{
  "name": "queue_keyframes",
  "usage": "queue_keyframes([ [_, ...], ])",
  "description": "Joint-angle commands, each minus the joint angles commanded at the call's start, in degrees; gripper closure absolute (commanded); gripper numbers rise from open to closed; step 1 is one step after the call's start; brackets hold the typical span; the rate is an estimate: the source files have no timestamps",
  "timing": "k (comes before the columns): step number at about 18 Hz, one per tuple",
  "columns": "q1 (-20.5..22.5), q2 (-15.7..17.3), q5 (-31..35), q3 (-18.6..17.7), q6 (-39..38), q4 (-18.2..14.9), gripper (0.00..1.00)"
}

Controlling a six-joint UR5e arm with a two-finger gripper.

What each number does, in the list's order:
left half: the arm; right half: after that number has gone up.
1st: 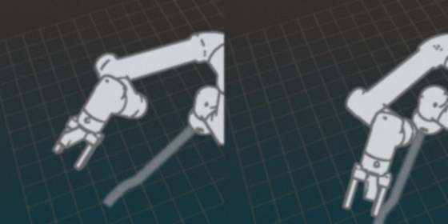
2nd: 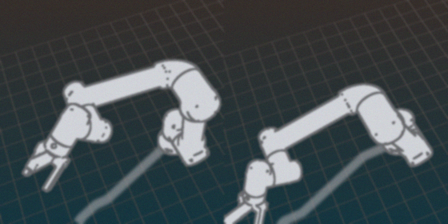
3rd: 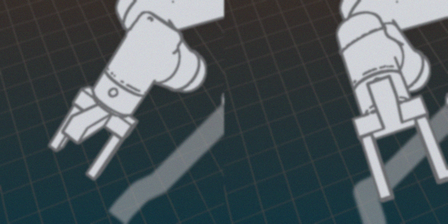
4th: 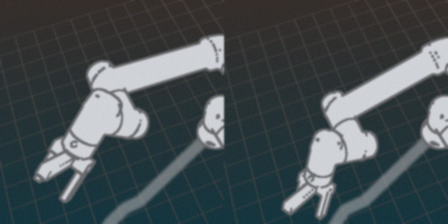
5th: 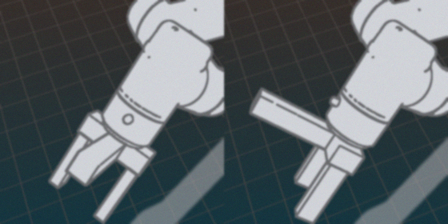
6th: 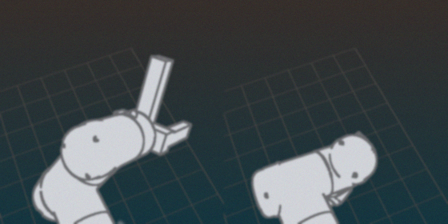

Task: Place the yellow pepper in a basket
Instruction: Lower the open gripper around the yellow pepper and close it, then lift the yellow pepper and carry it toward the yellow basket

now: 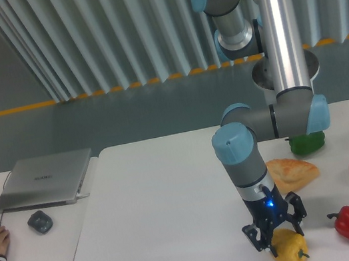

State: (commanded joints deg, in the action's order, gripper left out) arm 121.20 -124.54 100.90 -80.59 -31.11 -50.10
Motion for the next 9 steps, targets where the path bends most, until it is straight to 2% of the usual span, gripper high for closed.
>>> queue_keyframes([
  [5, 1.1, 2.6, -0.5, 0.0, 0.6, -0.2, 0.40],
  [9, 1.5, 6.2, -2.0, -1.5, 11.9, -0.8, 0.39],
])
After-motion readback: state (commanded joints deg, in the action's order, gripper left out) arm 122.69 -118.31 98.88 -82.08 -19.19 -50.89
